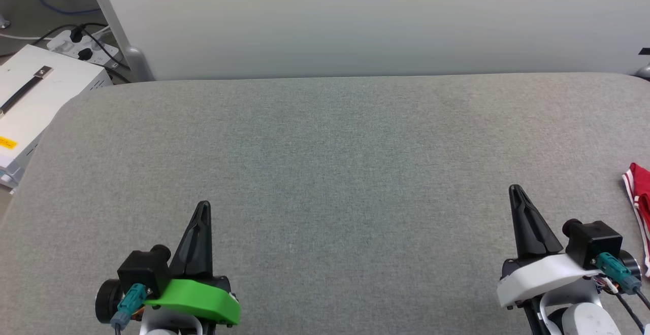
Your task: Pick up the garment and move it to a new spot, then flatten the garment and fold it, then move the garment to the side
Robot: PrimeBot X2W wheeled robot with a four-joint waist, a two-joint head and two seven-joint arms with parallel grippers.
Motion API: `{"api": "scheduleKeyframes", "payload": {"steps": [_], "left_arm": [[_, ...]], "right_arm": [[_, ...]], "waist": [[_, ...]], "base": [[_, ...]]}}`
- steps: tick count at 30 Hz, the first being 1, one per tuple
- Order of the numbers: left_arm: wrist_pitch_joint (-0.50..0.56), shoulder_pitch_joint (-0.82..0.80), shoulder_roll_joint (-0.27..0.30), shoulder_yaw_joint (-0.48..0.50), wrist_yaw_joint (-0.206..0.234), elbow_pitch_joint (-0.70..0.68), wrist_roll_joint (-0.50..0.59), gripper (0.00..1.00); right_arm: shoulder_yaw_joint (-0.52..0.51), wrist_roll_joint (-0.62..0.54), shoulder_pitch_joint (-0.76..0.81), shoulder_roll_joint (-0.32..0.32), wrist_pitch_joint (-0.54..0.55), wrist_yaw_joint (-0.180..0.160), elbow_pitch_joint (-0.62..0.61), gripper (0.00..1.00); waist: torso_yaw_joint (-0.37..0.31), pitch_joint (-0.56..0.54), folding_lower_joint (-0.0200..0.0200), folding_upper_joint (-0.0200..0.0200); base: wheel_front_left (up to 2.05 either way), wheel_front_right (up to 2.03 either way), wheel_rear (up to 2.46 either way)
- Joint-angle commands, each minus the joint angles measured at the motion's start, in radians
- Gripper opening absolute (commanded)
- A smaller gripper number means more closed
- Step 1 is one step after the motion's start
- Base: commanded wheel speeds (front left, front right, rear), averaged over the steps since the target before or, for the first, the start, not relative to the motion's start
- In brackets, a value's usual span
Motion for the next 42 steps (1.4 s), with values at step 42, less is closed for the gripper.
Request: {"api": "scheduleKeyframes", "payload": {"steps": [42], "left_arm": [[0.094,-0.009,-0.003,0.013,0.050,-0.029,0.088,0.00]], "right_arm": [[-0.003,-0.062,0.018,-0.001,0.076,0.000,-0.043,0.00]], "waist": [[0.009,-0.006,0.0001,0.0054]], "base": [[0.00,0.00,0.00]]}}
